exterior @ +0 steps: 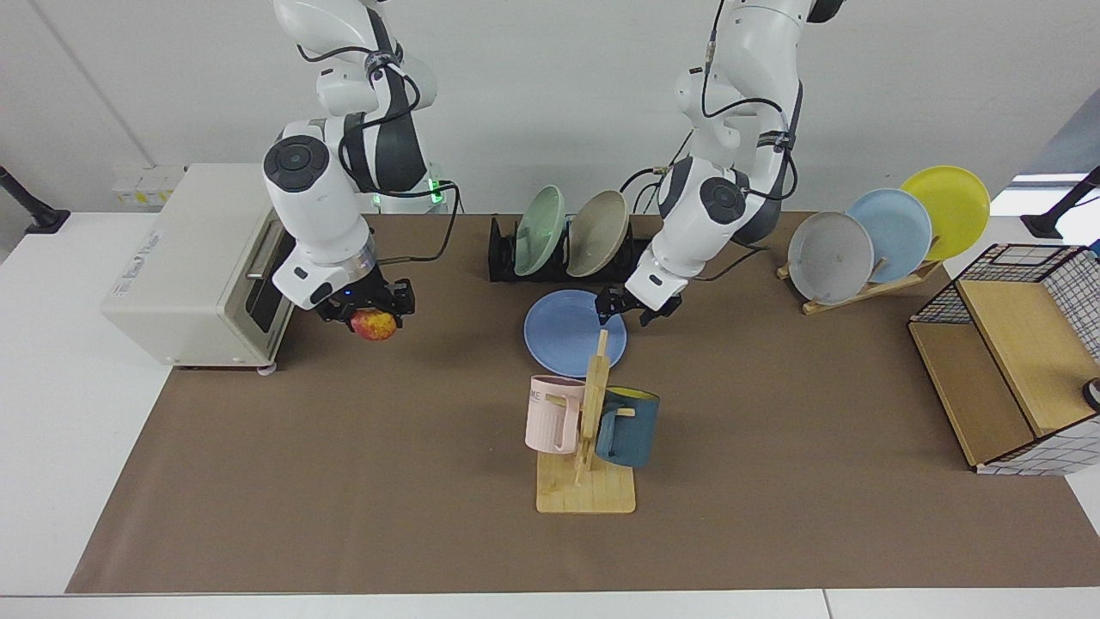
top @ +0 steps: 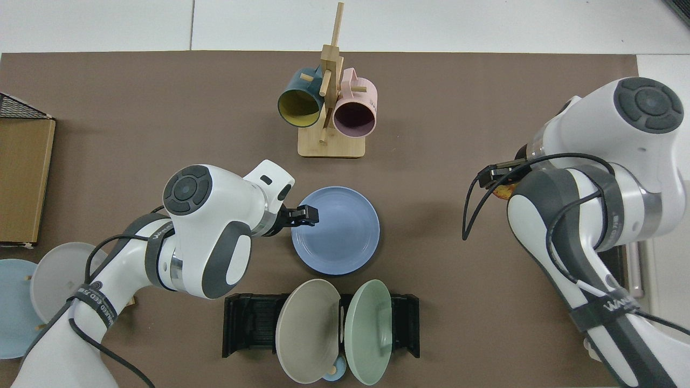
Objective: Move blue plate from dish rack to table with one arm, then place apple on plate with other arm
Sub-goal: 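Open the left gripper and withdraw while the right gripper lifts the apple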
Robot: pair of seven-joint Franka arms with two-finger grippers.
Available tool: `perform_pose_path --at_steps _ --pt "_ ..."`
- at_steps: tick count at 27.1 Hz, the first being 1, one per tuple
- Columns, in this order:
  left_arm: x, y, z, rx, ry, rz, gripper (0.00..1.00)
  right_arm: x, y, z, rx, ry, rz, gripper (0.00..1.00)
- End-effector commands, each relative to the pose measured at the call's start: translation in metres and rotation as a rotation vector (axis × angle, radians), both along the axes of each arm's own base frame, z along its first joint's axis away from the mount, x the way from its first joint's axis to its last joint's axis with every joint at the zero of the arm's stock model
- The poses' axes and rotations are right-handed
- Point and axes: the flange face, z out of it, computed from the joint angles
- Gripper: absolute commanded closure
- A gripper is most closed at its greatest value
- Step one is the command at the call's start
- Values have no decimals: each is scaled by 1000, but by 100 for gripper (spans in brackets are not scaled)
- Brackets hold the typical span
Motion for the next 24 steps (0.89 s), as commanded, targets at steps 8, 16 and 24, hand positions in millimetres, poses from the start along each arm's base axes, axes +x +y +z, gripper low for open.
perform_pose_path --at_steps 8,16,24 --pt "28 84 87 198 -16 -28 0 -13 80 -17 19 -29 -78 100" --pt "31 164 166 205 7 -156 0 -34 170 -29 26 -46 -154 100" --pt "20 203 212 212 -32 -148 0 -58 249 -64 33 -9 -250 100"
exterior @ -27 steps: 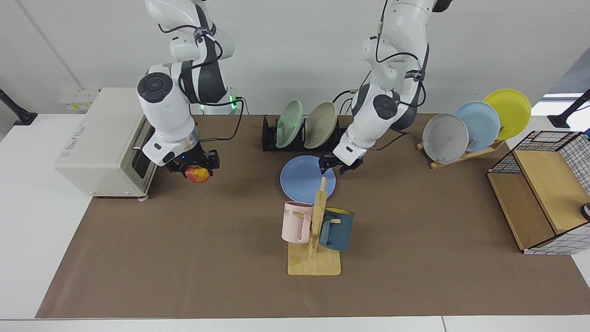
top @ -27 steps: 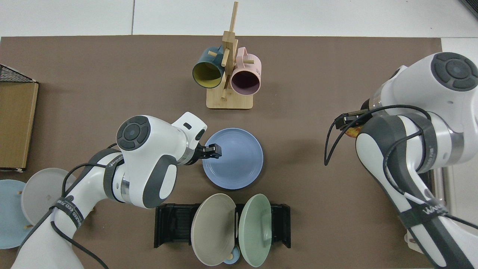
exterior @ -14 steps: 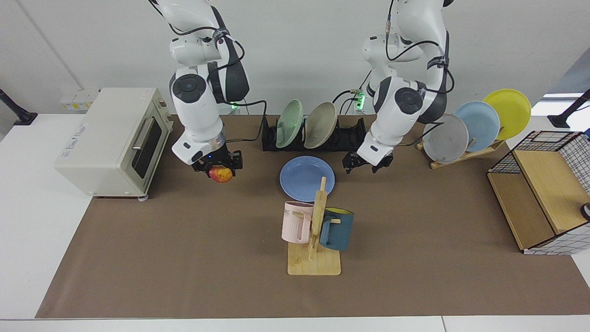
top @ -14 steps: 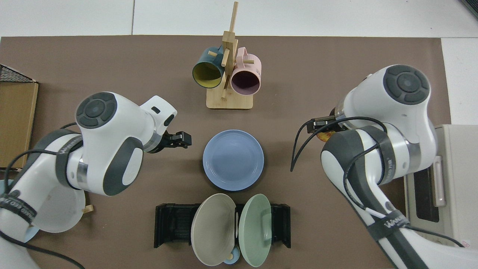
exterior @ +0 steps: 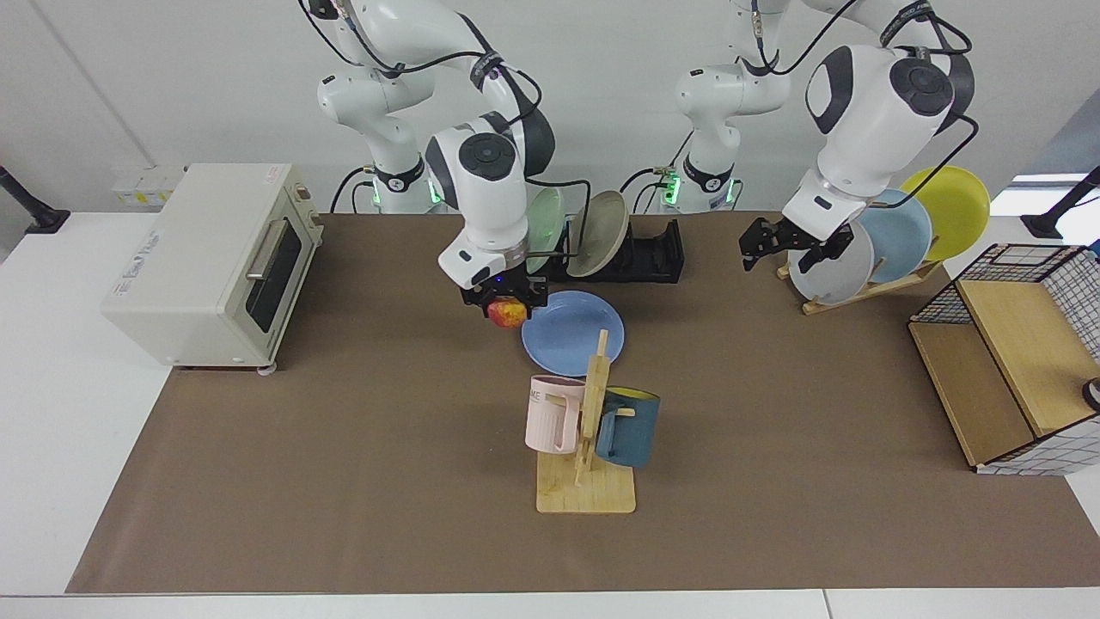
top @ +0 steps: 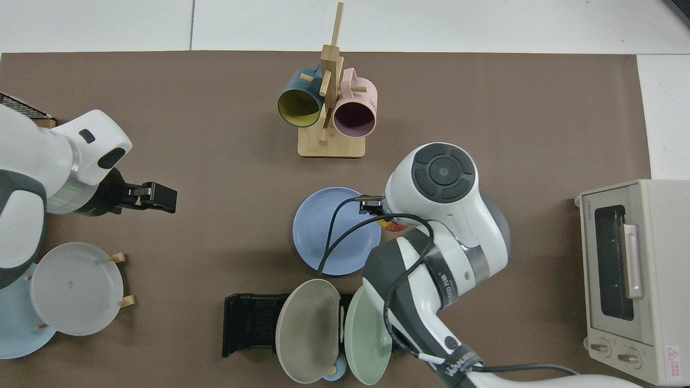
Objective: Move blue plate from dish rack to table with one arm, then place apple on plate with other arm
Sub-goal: 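Carry the apple over the blue plate and lower it with the right gripper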
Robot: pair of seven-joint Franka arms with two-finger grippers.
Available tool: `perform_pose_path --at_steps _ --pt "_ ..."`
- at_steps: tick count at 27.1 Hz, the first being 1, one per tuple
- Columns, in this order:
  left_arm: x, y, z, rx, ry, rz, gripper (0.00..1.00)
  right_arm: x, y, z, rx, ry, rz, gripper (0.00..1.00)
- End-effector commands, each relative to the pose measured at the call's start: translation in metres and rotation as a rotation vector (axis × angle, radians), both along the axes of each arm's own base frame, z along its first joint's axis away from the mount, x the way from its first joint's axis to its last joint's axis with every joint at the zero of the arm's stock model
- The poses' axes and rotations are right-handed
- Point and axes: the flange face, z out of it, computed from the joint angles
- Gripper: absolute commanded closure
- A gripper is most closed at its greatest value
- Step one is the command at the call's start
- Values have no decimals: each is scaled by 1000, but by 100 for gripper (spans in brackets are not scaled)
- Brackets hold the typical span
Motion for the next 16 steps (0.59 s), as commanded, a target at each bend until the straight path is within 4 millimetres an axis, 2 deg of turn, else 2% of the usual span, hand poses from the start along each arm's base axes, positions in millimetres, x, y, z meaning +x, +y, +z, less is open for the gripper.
perform_pose_path --at_steps 1,5,9,13,16 --pt "-9 26 28 15 -27 -7 0 -3 46 -20 13 5 -84 100" --pt "-15 56 40 -1 -40 -22 0 -13 84 -39 5 6 -111 100" --pt "-22 66 53 2 -64 -16 0 -14 101 -47 56 -36 -159 100" --pt "-25 61 60 8 -76 -20 0 -24 117 -71 55 -36 -161 100" --pt "-24 54 60 12 -84 -27 0 -26 112 -86 49 -31 -165 100"
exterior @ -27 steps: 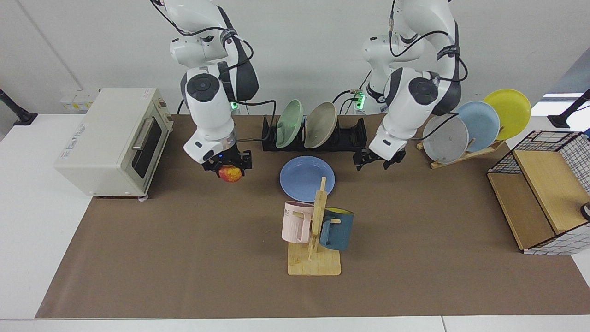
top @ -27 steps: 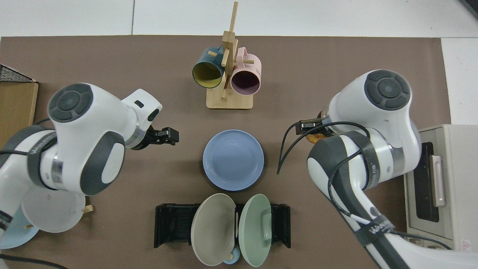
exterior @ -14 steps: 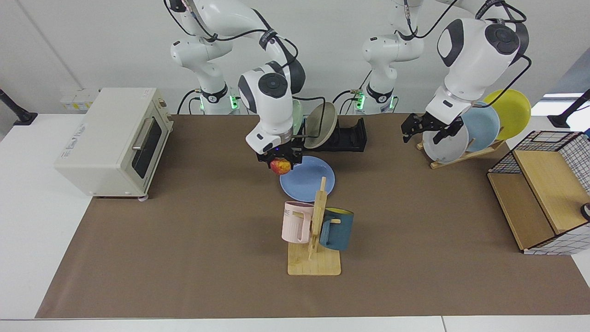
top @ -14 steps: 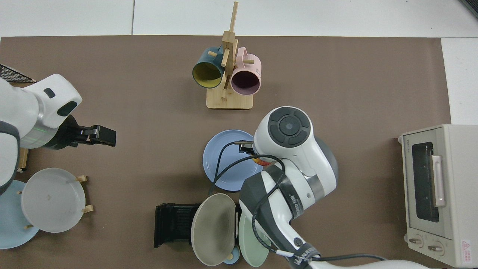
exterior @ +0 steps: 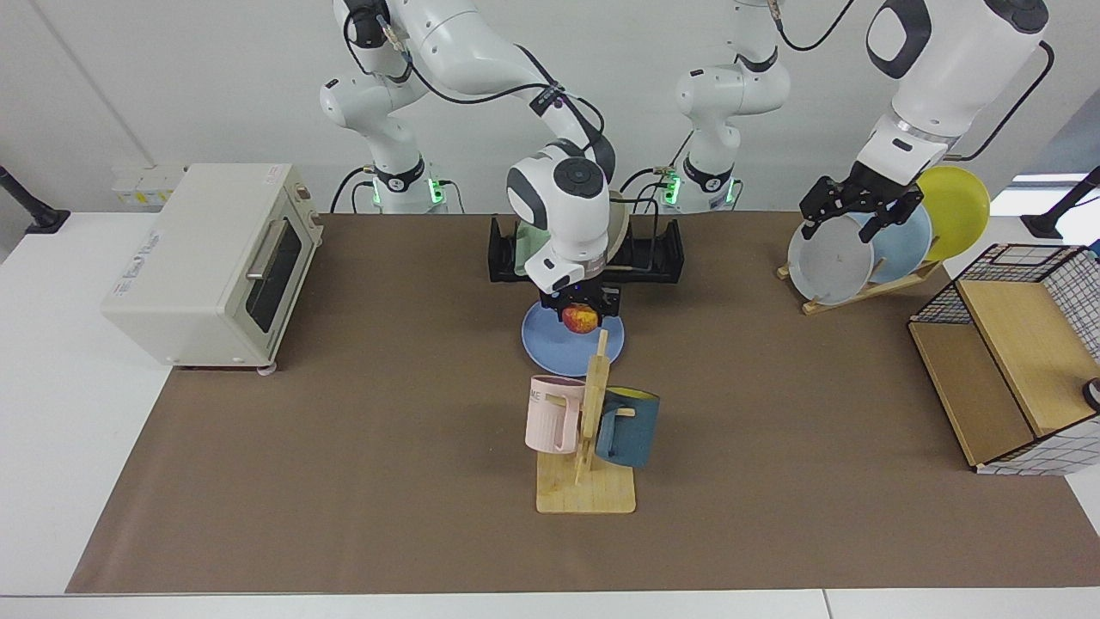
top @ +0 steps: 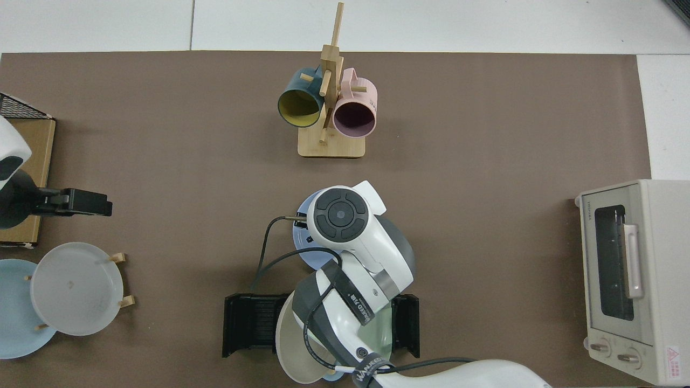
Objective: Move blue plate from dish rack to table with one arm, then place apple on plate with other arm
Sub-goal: 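Carry the apple over the blue plate and lower it with the right gripper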
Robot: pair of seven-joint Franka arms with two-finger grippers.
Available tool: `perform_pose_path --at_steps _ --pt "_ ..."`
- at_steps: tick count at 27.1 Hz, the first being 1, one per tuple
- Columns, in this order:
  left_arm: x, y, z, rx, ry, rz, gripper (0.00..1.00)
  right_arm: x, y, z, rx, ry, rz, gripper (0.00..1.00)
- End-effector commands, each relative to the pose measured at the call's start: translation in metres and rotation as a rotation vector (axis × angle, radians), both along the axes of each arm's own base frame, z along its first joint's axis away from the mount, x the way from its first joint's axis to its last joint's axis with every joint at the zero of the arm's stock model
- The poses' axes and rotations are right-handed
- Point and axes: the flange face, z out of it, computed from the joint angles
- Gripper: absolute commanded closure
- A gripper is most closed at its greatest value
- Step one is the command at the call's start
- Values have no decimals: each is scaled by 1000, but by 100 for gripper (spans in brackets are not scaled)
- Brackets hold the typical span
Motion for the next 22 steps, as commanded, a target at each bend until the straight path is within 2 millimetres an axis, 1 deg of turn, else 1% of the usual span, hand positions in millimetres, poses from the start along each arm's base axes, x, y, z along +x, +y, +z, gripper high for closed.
perform_pose_path --at_steps 1,5,11,12,13,14,17,19,21,22 --pt "-3 -13 6 17 -5 -29 0 -2 -1 -25 8 3 -35 100" --pt "-4 -15 5 17 -3 -32 0 -11 -10 -40 -7 20 -38 100" --pt "-4 -19 6 18 -6 -38 0 -18 -19 -47 -22 40 -46 100" --pt "-3 -20 6 18 -9 -41 0 -18 -19 -46 -22 41 -47 82" --pt "-3 -24 6 19 -9 -47 0 -17 -19 -46 -22 41 -51 40" --pt "-3 -24 6 19 -9 -47 0 -17 -20 -45 -22 43 -57 0" --pt "-4 -22 6 22 -6 -47 0 -10 -21 -36 -12 39 -65 0" --pt "-3 -18 6 51 -11 -47 0 -2 -26 -21 -3 30 -77 0" --pt "-3 -17 7 87 -14 -53 0 5 -25 -5 -1 30 -80 0" --pt "-2 -15 7 93 -17 -50 0 10 -29 6 4 27 -84 0"
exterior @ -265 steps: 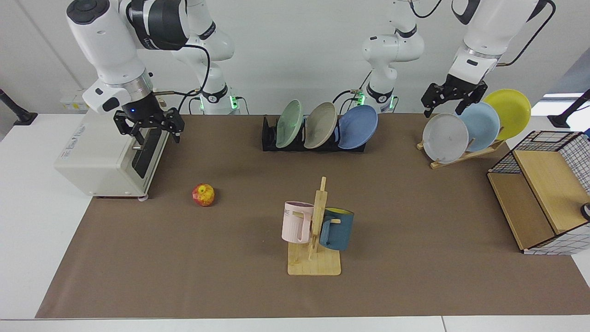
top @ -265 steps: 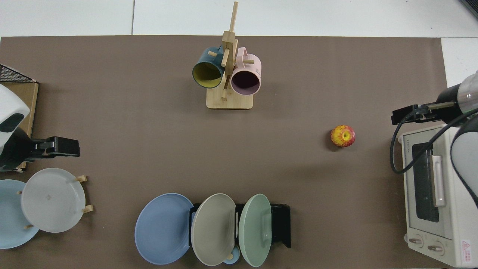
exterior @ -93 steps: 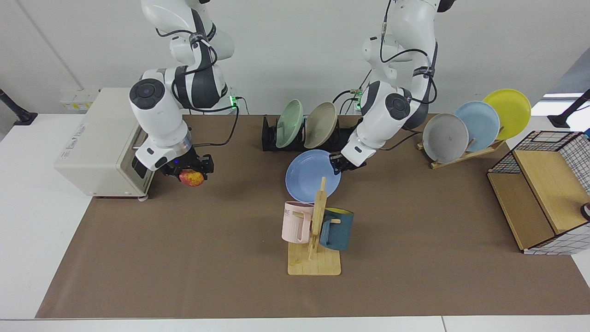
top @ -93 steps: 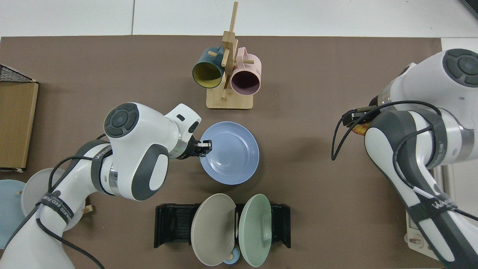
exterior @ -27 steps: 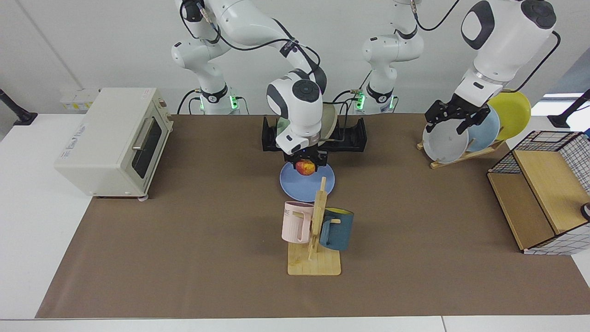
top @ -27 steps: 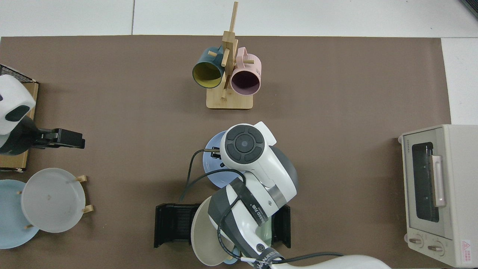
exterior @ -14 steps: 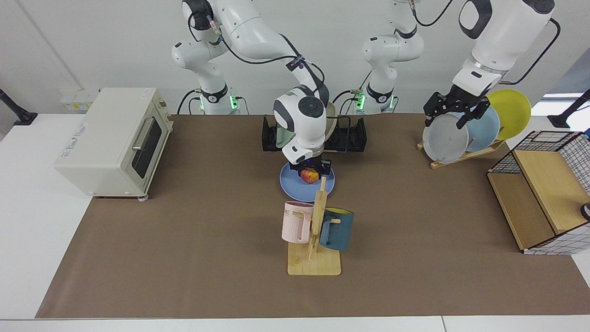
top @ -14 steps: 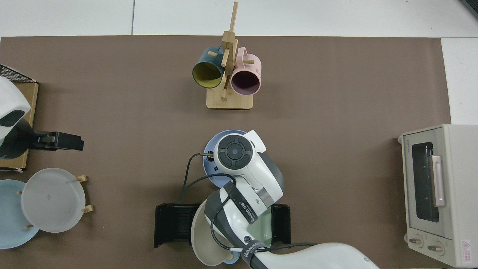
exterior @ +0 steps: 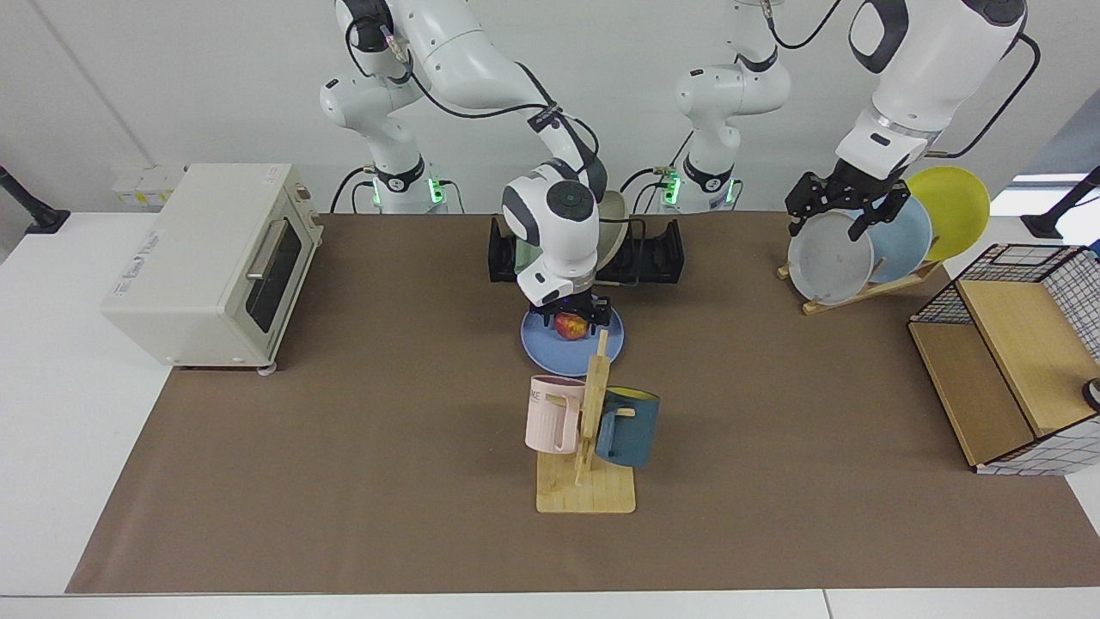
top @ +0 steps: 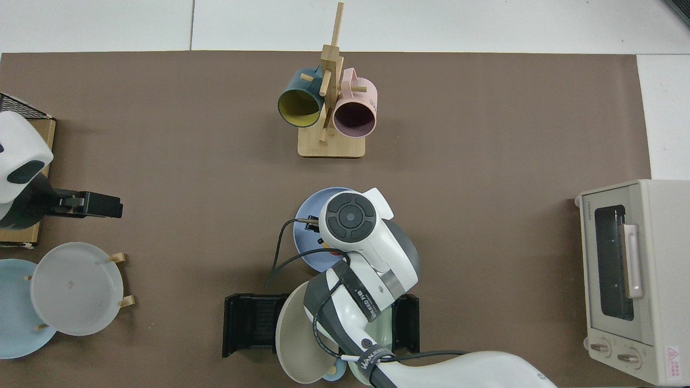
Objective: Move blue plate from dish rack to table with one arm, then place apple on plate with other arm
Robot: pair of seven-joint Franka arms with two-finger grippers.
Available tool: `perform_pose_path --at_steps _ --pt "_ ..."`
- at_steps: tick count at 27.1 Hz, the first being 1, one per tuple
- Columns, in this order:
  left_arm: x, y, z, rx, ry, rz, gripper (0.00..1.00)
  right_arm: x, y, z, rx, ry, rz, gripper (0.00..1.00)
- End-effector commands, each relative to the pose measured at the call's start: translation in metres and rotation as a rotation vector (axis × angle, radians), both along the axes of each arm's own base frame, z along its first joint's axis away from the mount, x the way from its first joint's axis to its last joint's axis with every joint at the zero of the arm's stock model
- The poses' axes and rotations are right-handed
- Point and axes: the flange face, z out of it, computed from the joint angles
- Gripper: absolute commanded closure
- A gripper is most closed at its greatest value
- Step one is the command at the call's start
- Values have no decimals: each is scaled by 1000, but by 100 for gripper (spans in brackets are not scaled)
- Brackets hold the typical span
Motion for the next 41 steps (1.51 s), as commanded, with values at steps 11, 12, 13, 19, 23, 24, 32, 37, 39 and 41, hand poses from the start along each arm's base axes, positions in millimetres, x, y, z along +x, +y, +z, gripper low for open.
perform_pose_path --at_steps 11,12,13,19,23,24,32,37,39,41 --pt "24 33 28 19 -61 120 0 49 -92 141 69 -92 46 0" --pt "24 30 26 13 -53 117 0 54 -109 148 66 -97 58 0" --pt "24 27 26 8 -52 114 0 59 -123 153 63 -98 76 0" --pt "24 21 26 4 -51 117 0 84 -227 161 24 -74 231 0" --pt "22 21 31 9 -65 114 0 87 -288 158 6 -62 307 0" --pt "22 21 31 11 -67 114 0 87 -305 157 5 -61 333 0" --pt "19 21 30 14 -58 109 0 77 -372 188 1 -81 289 0" --pt "17 21 29 16 -50 113 0 71 -383 228 -15 -37 233 0" --pt "18 21 28 16 -48 112 0 69 -388 244 -22 -33 230 0" --pt "18 21 29 16 -53 107 0 68 -394 256 -30 -17 225 0"
